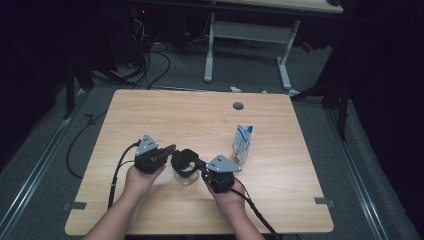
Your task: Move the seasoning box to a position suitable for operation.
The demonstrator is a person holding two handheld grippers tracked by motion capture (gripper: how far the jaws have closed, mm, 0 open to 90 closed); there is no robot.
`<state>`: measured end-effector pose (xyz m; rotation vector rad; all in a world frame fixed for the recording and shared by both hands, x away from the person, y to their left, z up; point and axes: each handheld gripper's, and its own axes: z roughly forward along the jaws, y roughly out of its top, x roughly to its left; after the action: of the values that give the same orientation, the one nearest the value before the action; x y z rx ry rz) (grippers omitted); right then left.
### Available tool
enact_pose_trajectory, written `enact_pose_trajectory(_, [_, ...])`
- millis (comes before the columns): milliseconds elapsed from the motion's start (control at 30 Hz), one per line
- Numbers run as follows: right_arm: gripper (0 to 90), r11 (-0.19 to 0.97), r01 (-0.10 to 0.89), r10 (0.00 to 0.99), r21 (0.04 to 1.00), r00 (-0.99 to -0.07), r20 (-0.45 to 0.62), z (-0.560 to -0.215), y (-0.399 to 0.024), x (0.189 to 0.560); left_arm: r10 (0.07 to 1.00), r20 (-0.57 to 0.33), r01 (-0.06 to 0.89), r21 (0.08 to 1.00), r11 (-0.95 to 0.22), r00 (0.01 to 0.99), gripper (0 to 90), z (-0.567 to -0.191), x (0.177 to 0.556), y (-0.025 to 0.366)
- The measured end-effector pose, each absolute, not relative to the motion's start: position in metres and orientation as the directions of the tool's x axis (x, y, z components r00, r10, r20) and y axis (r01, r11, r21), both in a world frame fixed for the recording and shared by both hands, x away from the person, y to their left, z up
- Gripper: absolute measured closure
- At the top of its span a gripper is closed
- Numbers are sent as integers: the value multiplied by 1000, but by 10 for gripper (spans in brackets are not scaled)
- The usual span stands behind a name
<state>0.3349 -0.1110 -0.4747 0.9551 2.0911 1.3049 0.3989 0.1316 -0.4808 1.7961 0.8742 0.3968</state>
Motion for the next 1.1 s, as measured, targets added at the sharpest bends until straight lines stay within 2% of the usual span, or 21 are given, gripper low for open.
enact_pose_trajectory(133, [894,297,296,769,908,-638,-43,-473,-111,334,735,-99,355,913,-201,671,892,-483,384,146])
enact_pose_trajectory(400, [895,291,298,775,909,-631,-41,-471,-111,333,735,-132,379,908,-180,665,852,-497,351,163])
enact_pose_trajectory(700, [895,282,288,772,915,-634,-38,-469,-110,333,682,-140,365,909,-199,718,803,-492,331,144])
enact_pose_trajectory(1100, [897,275,289,766,917,-643,-27,-467,-108,333,668,-127,355,909,-217,734,803,-487,330,122])
